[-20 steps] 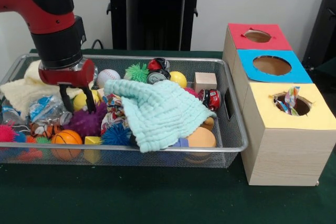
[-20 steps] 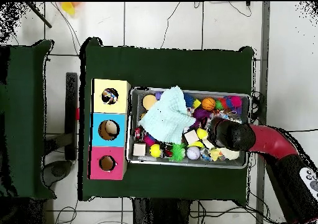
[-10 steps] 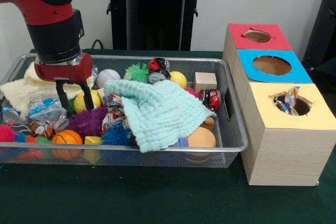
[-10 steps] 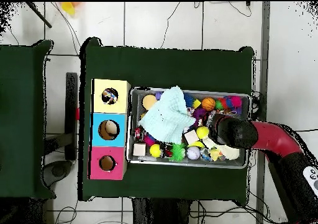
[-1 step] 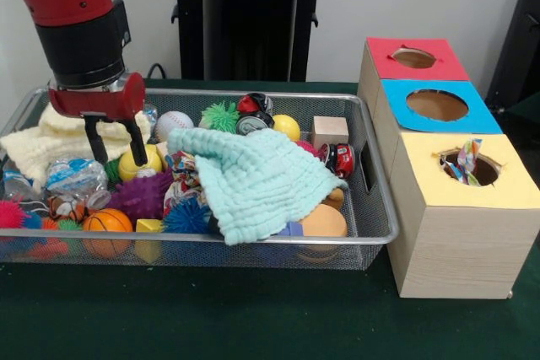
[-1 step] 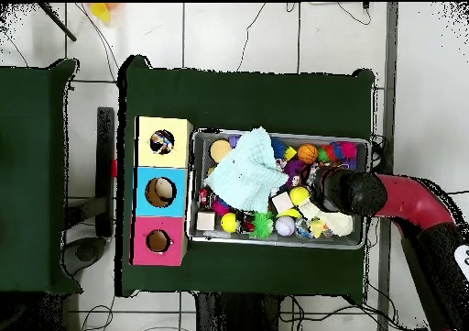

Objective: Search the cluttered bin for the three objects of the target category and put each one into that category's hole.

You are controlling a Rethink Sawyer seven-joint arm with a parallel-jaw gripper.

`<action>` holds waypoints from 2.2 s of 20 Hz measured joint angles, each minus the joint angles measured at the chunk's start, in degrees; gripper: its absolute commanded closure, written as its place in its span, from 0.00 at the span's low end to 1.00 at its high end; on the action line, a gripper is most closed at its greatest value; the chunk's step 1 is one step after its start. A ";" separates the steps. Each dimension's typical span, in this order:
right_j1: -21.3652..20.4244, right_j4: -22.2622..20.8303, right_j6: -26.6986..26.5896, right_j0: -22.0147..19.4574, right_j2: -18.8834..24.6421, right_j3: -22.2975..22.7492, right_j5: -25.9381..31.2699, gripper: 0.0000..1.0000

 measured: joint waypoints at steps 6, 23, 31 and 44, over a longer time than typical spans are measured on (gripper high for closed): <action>0.47 -0.61 -3.59 0.02 2.38 -2.23 2.93 0.00; 3.66 -2.60 -17.23 0.32 4.79 -6.89 4.03 0.00; 4.32 -2.84 -18.37 0.35 5.29 -8.01 4.52 0.00; 6.53 -3.27 -28.71 -0.95 5.40 -9.16 4.87 0.00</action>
